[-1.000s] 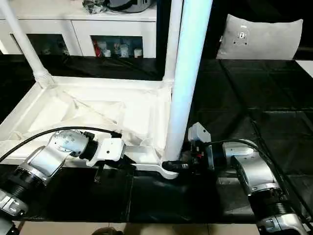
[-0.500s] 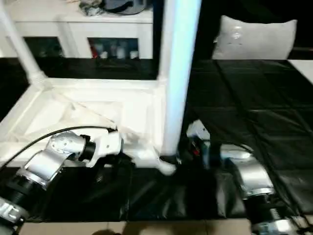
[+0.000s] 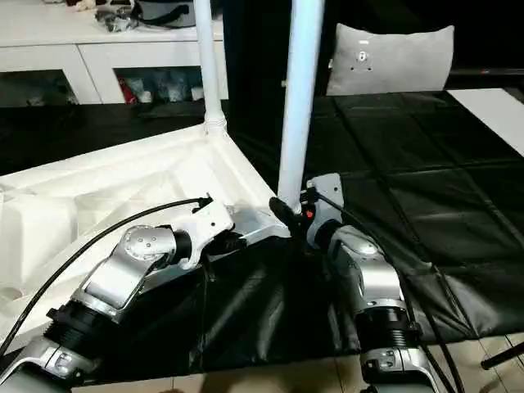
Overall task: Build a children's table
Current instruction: Rotate leg to tighten
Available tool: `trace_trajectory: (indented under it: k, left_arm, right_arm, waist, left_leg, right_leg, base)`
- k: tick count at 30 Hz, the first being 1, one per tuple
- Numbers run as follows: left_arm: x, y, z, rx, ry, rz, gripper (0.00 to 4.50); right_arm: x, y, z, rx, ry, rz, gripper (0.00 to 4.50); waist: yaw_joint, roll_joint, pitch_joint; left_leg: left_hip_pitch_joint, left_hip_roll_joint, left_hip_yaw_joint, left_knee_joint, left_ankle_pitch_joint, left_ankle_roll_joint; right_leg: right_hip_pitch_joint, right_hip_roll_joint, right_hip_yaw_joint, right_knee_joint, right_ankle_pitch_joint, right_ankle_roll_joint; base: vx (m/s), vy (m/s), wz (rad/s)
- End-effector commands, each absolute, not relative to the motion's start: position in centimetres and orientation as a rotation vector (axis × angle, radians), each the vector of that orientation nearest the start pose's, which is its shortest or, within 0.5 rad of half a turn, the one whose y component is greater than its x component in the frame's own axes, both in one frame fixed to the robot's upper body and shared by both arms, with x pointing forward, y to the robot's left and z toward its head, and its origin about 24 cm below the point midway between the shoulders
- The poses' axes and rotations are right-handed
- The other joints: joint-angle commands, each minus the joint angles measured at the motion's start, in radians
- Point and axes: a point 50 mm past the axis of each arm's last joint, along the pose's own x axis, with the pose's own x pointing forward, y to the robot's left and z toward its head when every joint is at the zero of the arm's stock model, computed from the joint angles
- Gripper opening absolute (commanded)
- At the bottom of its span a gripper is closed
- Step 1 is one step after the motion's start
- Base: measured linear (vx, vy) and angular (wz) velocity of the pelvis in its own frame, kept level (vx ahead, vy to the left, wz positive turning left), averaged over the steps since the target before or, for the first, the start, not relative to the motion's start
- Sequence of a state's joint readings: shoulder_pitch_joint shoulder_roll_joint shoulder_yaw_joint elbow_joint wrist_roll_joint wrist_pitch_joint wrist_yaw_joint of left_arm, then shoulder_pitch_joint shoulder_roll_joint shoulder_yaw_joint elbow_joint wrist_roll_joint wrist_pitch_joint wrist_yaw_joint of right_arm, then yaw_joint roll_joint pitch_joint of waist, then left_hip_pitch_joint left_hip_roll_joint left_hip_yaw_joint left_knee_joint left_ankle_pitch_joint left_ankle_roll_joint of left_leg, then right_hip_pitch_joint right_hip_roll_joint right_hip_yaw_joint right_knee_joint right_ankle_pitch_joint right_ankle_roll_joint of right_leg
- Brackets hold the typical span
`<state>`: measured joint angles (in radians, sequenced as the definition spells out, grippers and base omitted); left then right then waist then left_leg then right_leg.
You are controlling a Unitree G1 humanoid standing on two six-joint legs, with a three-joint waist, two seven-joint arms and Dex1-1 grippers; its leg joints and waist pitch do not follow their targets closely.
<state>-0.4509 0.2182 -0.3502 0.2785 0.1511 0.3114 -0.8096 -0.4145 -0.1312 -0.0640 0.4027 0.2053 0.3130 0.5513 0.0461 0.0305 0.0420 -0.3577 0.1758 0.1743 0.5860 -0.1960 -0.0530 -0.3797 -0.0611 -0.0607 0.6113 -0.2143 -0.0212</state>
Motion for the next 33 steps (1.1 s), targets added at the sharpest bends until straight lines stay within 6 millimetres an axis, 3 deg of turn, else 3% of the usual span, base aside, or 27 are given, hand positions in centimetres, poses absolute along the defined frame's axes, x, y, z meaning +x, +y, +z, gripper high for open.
trace_trajectory:
  k: [1,7,12,19,21,22,24,25,28,33]
  left_arm:
    - [29.5,5.3,5.9,0.496,0.266,-1.158,0.0]
    - [29.7,7.3,5.3,0.585,0.281,-1.202,0.0]
    - [29.8,9.0,5.2,0.647,0.276,-1.298,0.0]
    - [28.7,10.0,5.0,0.68,0.308,-1.489,0.0]
    - [28.1,10.6,4.9,0.713,0.321,-1.601,0.0]
    - [27.9,10.7,4.9,0.724,0.315,-1.643,0.0]
    - [27.8,10.7,4.9,0.735,0.316,-1.671,0.0]
    - [27.8,10.7,4.9,0.739,0.319,-1.683,0.0]
    - [27.8,10.7,5.0,0.743,0.321,-1.696,0.0]
    - [27.9,10.8,5.0,0.748,0.321,-1.713,0.0]
  right_arm:
    - [31.0,-11.8,3.0,0.211,0.341,0.67,3.46]
    - [30.1,-13.9,3.7,0.195,0.321,0.759,3.93]
    - [28.9,-16.5,4.8,0.051,0.312,0.931,4.38]
    - [28.5,-18.4,6.0,-0.126,0.276,1.031,4.38]
    - [28.0,-19.0,6.5,-0.237,0.259,1.129,4.38]
    - [27.7,-19.0,6.6,-0.26,0.261,1.18,4.38]
    - [27.4,-18.8,6.5,-0.273,0.274,1.232,4.38]
    - [27.2,-18.8,6.4,-0.281,0.281,1.254,4.38]
    - [27.0,-18.6,6.2,-0.287,0.296,1.287,4.38]
    - [26.8,-18.3,5.7,-0.252,0.309,1.327,4.0]
  waist:
    - [0.008,-0.003,-0.058]
    - [0.019,-0.002,-0.055]
    - [0.034,-0.003,-0.053]
    - [0.046,-0.004,-0.057]
    - [0.052,-0.01,-0.058]
    - [0.053,-0.007,-0.056]
    - [0.055,-0.008,-0.056]
    - [0.056,-0.016,-0.055]
    - [0.063,-0.011,-0.054]
    - [0.065,-0.011,-0.057]
  left_leg:
    - [-0.002,0.053,-0.021,-0.062,-0.102,0.058]
    - [-0.004,0.056,-0.02,-0.063,-0.117,0.069]
    - [-0.001,0.057,-0.021,-0.063,-0.145,0.065]
    - [0.0,0.062,-0.019,-0.06,-0.114,0.072]
    - [-0.001,0.061,-0.018,-0.057,-0.111,0.081]
    - [-0.002,0.061,-0.016,-0.056,-0.115,0.088]
    - [-0.001,0.062,-0.017,-0.057,-0.123,0.091]
    - [-0.001,0.063,-0.016,-0.058,-0.128,0.094]
    - [0.002,0.065,-0.016,-0.059,-0.138,0.083]
    - [0.001,0.065,-0.017,-0.058,-0.124,0.082]
  right_leg:
    - [0.044,-0.086,0.052,-0.071,-0.063,-0.22]
    - [0.045,-0.086,0.05,-0.071,-0.049,-0.217]
    - [0.044,-0.09,0.049,-0.077,-0.108,-0.205]
    - [0.042,-0.09,0.049,-0.067,-0.05,-0.228]
    - [0.045,-0.089,0.047,-0.064,-0.042,-0.23]
    - [0.043,-0.09,0.049,-0.064,-0.04,-0.232]
    - [0.044,-0.09,0.047,-0.065,-0.059,-0.23]
    - [0.043,-0.09,0.047,-0.067,-0.074,-0.228]
    - [0.039,-0.091,0.048,-0.069,-0.117,-0.225]
    - [0.041,-0.091,0.048,-0.064,-0.083,-0.229]
  base:
    - [0.0,0.0,0.0]
    - [0.0,0.0,0.0]
    - [0.0,0.0,0.0]
    - [0.0,0.0,0.0]
    - [0.0,0.0,0.0]
    - [0.0,0.0,0.0]
    - [0.0,0.0,0.0]
    - [0.0,0.0,0.0]
    - [0.0,0.0,0.0]
    - [0.0,0.0,0.0]
